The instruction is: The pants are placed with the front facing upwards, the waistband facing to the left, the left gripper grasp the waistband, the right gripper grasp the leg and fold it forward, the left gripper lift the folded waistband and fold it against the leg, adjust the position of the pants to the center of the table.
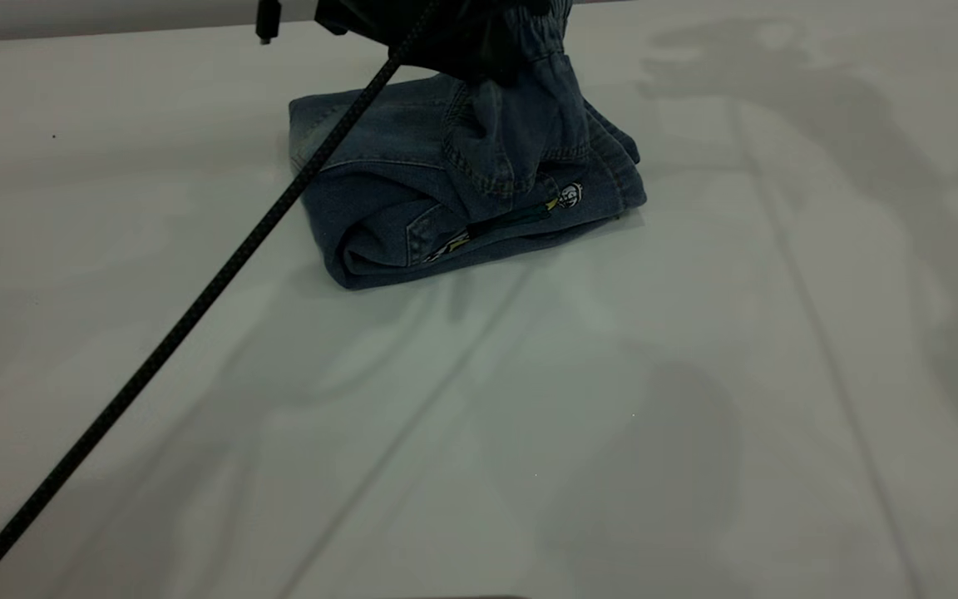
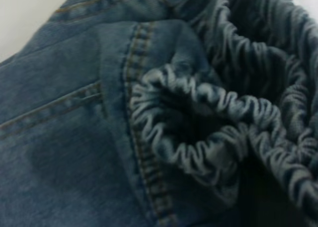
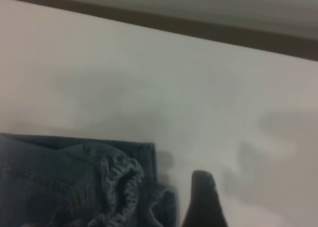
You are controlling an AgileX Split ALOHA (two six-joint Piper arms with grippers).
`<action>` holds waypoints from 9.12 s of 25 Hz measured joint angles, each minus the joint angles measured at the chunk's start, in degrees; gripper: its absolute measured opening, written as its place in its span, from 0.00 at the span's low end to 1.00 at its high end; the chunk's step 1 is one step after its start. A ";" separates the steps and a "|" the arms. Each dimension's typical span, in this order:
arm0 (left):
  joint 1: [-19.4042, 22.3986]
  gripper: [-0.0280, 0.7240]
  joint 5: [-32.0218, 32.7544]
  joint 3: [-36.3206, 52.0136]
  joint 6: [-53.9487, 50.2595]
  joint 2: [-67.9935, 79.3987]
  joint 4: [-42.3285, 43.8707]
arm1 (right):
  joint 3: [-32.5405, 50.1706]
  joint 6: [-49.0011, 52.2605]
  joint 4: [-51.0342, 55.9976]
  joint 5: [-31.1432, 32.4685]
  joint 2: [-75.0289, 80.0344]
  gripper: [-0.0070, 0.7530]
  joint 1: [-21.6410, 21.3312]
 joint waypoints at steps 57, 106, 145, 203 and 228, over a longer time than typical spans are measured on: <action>18.46 0.75 34.88 -2.56 -0.97 -44.02 15.60 | 17.27 4.58 -12.53 -1.68 9.02 0.57 20.70; 18.46 0.74 55.89 -2.56 -6.16 -59.51 19.57 | 30.98 9.46 -10.61 -0.03 -44.00 0.55 20.70; 18.46 0.70 52.76 47.51 -17.42 -103.07 27.21 | 120.38 12.83 -18.59 -2.57 -132.36 0.54 20.70; 29.95 0.70 54.82 49.45 -24.53 -116.08 39.55 | 129.15 12.36 -20.07 -7.17 -146.67 0.54 -1.77; 29.95 0.70 55.38 49.45 -24.53 -121.09 39.55 | 129.15 12.30 -20.07 -7.13 -146.67 0.54 -1.77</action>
